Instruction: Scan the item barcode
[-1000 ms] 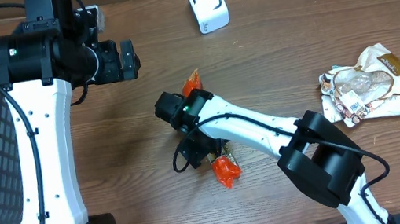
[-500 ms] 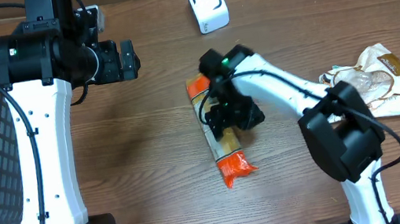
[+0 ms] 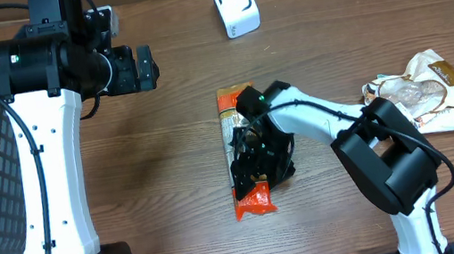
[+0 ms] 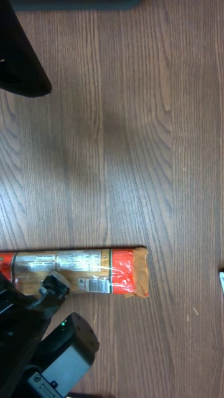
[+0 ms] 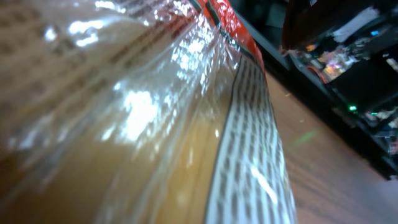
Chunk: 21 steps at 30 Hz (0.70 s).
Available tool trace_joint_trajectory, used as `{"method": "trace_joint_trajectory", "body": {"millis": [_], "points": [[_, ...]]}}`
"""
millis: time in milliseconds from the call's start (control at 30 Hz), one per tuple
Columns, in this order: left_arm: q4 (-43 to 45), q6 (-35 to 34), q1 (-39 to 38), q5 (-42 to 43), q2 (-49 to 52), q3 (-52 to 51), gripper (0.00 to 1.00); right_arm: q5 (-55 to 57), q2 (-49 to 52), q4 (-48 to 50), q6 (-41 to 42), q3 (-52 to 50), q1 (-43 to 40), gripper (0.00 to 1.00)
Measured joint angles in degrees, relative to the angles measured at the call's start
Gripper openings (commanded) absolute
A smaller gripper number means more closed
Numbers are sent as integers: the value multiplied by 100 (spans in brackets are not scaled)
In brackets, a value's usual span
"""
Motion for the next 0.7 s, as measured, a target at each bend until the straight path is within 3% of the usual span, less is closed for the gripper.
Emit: {"method": "trace_joint_trajectory", "body": {"millis": [133, 333, 533, 600, 700], "points": [[0, 0, 0, 0, 0, 0, 100, -271, -26, 267, 153, -262, -101, 47], [-2, 0, 0, 0, 0, 0, 100, -651, 11, 664, 227, -341, -302, 20], [0, 0, 0, 0, 0, 0, 100, -546, 11, 437, 387, -205, -334, 10], [-2, 0, 0, 0, 0, 0, 100, -122, -33, 81, 564, 2, -326, 4], [0, 0, 0, 0, 0, 0, 99, 876, -256, -527, 859, 295, -326, 4]]}}
